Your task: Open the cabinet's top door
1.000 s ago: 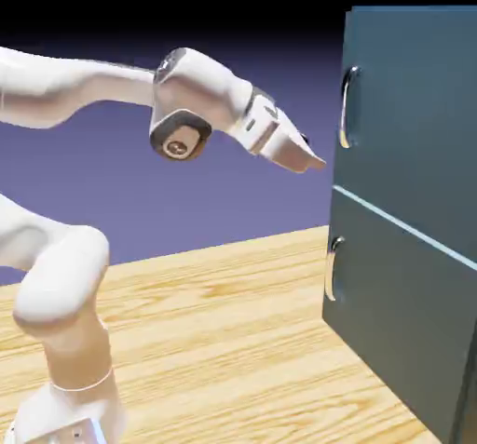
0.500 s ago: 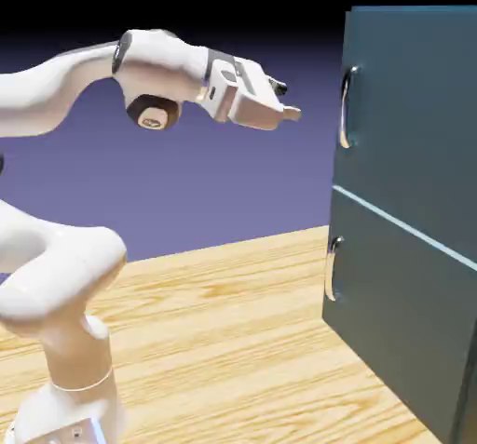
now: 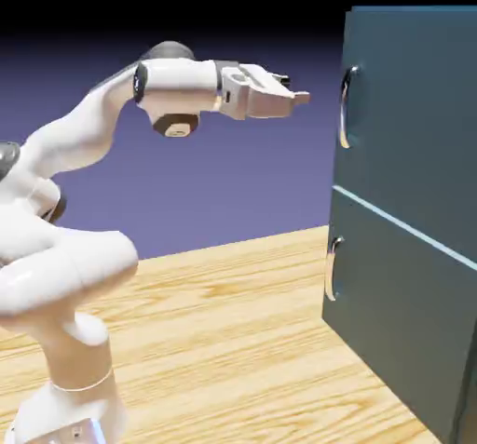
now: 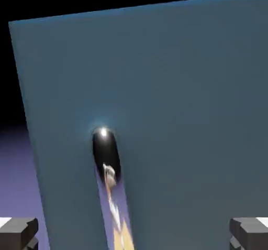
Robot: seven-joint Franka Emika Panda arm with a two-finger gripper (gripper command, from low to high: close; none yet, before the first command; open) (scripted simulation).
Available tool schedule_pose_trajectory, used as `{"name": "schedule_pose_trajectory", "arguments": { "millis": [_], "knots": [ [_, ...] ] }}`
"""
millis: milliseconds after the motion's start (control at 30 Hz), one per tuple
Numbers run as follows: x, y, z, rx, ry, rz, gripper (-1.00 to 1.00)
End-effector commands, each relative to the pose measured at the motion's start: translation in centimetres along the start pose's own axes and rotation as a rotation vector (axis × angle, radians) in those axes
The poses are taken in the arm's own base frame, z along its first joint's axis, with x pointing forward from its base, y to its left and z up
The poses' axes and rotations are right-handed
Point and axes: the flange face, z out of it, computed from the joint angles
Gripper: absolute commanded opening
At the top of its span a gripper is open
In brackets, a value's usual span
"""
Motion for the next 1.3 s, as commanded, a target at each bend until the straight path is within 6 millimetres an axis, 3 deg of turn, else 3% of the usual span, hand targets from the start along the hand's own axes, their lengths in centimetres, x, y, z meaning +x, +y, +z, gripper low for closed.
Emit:
{"name": "schedule_pose_trajectory", "arguments": {
  "millis": [0,200,233,367,400,433,833,1267],
  "knots": [
    [-0.4,0.3,0.7,0.010,0.001,-0.015,0.00],
    [-2.7,3.0,5.5,0.060,0.001,-0.112,0.00],
    [-2.7,3.0,5.5,0.060,0.001,-0.112,0.00],
    [-2.7,2.7,10.5,0.060,0.001,-0.112,0.00],
    [-2.7,2.7,10.5,0.060,0.001,-0.112,-1.00],
    [-2.7,2.7,10.5,0.060,0.001,-0.112,-1.00],
    [2.3,7.3,0.2,0.271,-0.236,-0.118,-1.00],
    [8.6,12.7,-6.7,0.455,-0.443,-0.121,-1.00]
  ]
}}
